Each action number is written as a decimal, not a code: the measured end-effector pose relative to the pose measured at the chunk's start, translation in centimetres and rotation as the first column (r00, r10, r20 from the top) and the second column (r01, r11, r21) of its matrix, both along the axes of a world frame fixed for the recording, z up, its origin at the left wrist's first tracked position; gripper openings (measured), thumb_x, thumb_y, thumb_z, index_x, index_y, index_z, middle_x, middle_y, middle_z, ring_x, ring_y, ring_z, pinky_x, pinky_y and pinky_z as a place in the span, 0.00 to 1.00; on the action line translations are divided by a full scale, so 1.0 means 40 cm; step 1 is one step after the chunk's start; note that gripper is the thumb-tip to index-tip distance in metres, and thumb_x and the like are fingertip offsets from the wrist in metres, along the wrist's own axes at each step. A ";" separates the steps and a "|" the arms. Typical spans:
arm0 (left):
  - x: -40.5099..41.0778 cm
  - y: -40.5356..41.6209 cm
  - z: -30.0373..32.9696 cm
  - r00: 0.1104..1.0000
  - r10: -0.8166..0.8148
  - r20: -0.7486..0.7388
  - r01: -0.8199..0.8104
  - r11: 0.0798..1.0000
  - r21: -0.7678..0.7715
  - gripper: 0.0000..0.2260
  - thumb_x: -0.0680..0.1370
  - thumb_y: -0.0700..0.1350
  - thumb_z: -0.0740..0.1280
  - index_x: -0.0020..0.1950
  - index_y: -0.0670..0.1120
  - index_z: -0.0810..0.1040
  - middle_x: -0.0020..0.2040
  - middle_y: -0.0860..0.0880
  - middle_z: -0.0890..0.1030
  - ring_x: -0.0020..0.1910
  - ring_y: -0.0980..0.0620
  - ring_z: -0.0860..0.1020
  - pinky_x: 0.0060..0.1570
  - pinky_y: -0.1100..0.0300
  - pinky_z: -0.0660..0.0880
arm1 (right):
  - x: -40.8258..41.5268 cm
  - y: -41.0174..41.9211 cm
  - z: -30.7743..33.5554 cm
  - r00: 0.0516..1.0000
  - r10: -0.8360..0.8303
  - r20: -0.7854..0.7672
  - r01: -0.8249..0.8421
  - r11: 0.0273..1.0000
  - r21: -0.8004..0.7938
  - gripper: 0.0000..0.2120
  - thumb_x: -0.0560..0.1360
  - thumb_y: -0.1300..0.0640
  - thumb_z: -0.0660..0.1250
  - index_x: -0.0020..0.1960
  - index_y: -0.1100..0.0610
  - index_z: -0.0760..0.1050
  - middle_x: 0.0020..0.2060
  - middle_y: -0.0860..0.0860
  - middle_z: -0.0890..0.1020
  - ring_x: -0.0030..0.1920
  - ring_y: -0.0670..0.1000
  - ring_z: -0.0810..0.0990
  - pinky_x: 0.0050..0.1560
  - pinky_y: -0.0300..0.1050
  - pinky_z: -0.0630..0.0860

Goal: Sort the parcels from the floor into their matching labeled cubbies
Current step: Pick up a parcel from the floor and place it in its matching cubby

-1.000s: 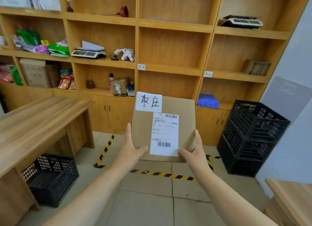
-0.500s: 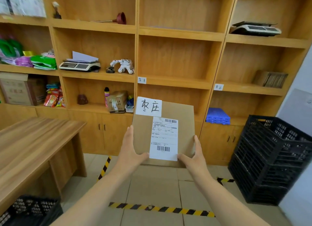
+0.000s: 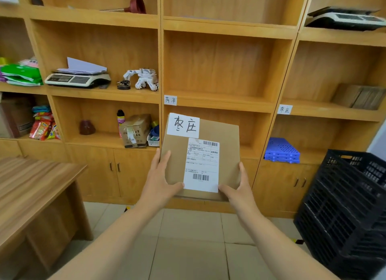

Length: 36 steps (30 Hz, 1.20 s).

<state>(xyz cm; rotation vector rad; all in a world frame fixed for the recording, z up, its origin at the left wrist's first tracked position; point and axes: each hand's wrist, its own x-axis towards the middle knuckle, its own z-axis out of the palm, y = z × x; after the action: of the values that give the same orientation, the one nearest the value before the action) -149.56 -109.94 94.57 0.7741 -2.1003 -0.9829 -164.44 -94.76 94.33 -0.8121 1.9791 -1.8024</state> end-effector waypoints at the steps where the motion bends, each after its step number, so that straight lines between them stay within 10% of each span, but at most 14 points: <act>1: -0.041 -0.028 0.003 1.000 0.006 -0.002 -0.006 1.000 -0.002 0.43 0.68 0.43 0.74 0.75 0.54 0.52 0.76 0.61 0.44 0.73 0.56 0.54 0.60 0.62 0.66 | -0.042 -0.029 0.001 1.000 0.009 0.002 -0.009 1.000 -0.005 0.43 0.71 0.65 0.68 0.76 0.45 0.49 0.74 0.45 0.61 0.70 0.47 0.65 0.66 0.42 0.65; 20: -0.701 -0.400 0.026 0.996 -0.087 -0.001 0.087 0.996 0.029 0.42 0.69 0.41 0.73 0.75 0.54 0.53 0.76 0.61 0.44 0.69 0.61 0.55 0.59 0.64 0.68 | -0.680 -0.382 0.031 0.997 -0.066 0.027 0.065 0.998 0.013 0.43 0.72 0.66 0.68 0.76 0.45 0.49 0.73 0.46 0.63 0.68 0.48 0.68 0.65 0.44 0.68; 36: -1.243 -0.341 -0.027 0.885 -0.465 -0.020 0.465 0.880 0.099 0.42 0.68 0.38 0.74 0.75 0.52 0.55 0.76 0.59 0.44 0.71 0.61 0.53 0.66 0.61 0.62 | -1.020 -0.220 0.028 0.899 -0.436 0.034 0.434 0.899 0.063 0.39 0.73 0.64 0.68 0.76 0.46 0.52 0.61 0.43 0.69 0.60 0.46 0.69 0.63 0.45 0.69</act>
<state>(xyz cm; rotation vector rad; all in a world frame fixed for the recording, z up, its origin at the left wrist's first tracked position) -199.30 -123.59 93.49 0.3112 -2.3074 -1.3479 -205.22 -103.54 95.47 -0.3145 2.3027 -1.9642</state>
